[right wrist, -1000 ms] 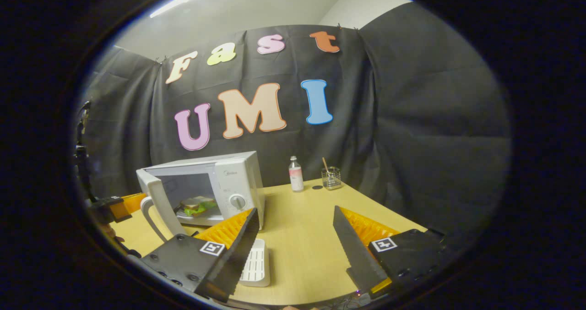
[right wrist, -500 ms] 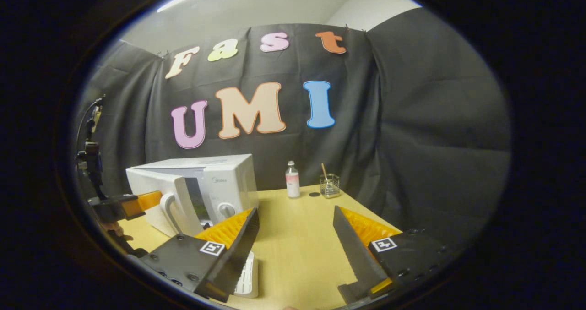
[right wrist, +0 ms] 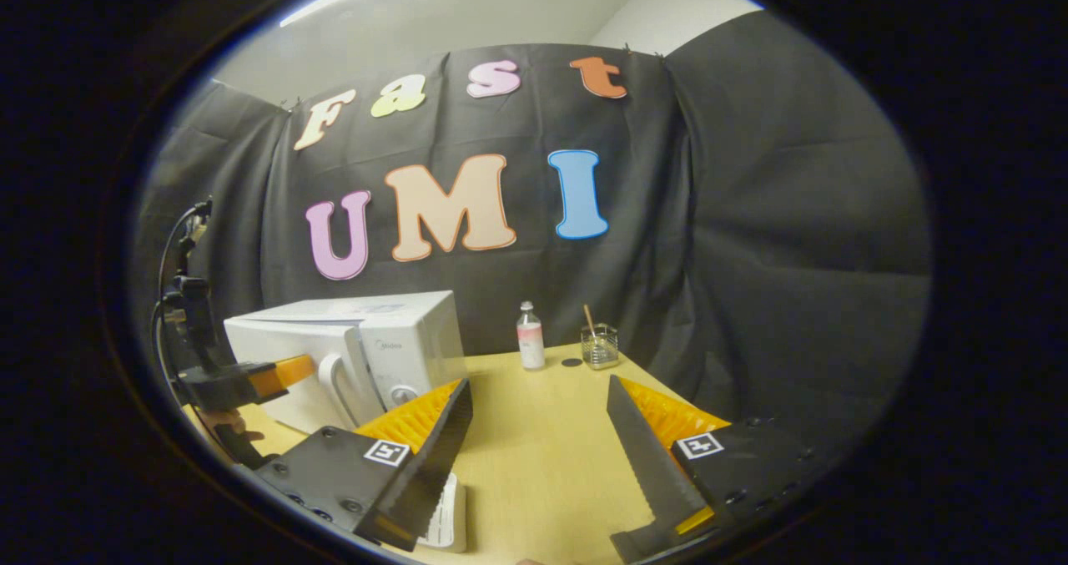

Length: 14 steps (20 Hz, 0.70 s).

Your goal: Open the microwave oven with the left hand, put the food in, and close the microwave oven.

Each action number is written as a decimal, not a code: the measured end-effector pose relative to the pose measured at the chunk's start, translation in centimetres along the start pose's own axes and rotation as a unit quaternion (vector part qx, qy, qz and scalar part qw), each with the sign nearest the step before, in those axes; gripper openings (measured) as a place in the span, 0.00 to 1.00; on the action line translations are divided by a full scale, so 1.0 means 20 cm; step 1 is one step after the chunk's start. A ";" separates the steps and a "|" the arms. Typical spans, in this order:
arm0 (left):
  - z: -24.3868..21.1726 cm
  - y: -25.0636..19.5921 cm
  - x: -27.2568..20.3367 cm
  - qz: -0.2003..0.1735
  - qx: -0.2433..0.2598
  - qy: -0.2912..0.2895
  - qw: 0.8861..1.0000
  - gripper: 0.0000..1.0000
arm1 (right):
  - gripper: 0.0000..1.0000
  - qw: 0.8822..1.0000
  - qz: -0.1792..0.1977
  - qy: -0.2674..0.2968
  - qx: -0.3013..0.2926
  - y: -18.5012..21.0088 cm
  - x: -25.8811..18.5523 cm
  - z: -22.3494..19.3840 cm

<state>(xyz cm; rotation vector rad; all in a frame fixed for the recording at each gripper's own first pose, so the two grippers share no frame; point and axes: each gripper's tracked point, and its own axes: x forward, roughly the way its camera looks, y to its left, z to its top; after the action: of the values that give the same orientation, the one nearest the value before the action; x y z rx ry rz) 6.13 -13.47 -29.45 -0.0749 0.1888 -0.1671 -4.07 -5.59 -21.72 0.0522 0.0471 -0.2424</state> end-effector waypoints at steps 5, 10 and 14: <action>-0.01 -0.01 0.05 0.005 0.005 -0.001 1.000 0.02 | 0.91 1.000 -0.007 -0.008 -0.014 -0.02 0.03 0.02; 0.00 -0.01 0.07 0.007 0.011 -0.008 1.000 0.02 | 0.92 1.000 -0.003 0.006 -0.019 0.00 0.06 -0.03; 0.02 -0.01 0.08 -0.004 -0.008 -0.008 1.000 0.01 | 0.92 1.000 -0.002 0.010 -0.021 0.00 0.07 -0.05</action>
<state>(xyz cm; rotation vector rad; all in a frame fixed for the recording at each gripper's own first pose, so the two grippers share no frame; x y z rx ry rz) 7.72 -13.89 -29.40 -0.0938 0.1733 -0.1736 -2.82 -5.76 -22.72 0.0120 0.0717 -0.2449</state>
